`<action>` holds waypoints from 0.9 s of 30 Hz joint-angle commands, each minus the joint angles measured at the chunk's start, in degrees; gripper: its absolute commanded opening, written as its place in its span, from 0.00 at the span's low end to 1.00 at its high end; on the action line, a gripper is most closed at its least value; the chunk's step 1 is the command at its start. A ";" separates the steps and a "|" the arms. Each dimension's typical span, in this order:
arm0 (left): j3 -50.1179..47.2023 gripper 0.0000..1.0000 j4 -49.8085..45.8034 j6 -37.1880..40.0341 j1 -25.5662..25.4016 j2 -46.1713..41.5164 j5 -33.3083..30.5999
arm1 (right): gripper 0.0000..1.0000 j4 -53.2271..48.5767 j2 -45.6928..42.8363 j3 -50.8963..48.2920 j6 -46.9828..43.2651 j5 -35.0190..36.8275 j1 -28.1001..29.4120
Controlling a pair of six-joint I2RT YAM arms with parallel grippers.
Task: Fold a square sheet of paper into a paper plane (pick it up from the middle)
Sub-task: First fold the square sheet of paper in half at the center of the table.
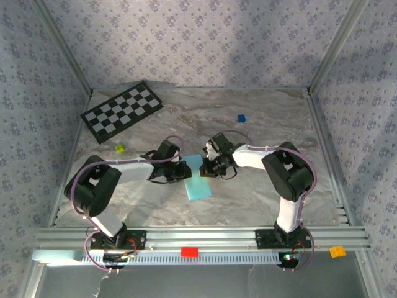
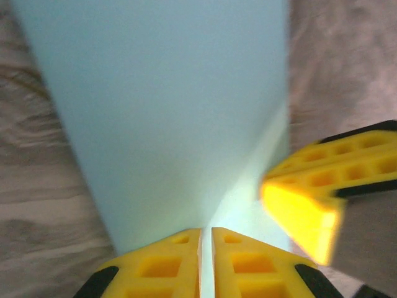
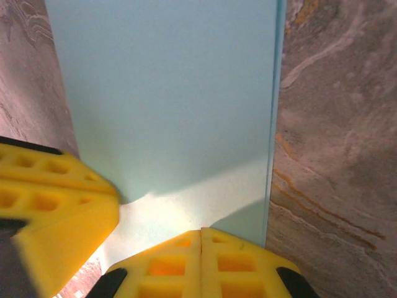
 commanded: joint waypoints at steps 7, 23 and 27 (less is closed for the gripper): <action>0.75 0.14 -6.59 4.88 0.32 -2.31 -3.28 | 0.00 -5.28 2.55 -3.94 2.26 6.16 0.97; -3.62 0.03 4.59 -12.07 -3.51 -5.06 1.98 | 0.00 -5.25 1.85 -4.94 2.35 7.04 1.03; -6.48 0.00 4.67 -11.74 -3.83 -3.21 -0.02 | 0.00 -5.29 1.59 -5.28 2.44 7.39 1.02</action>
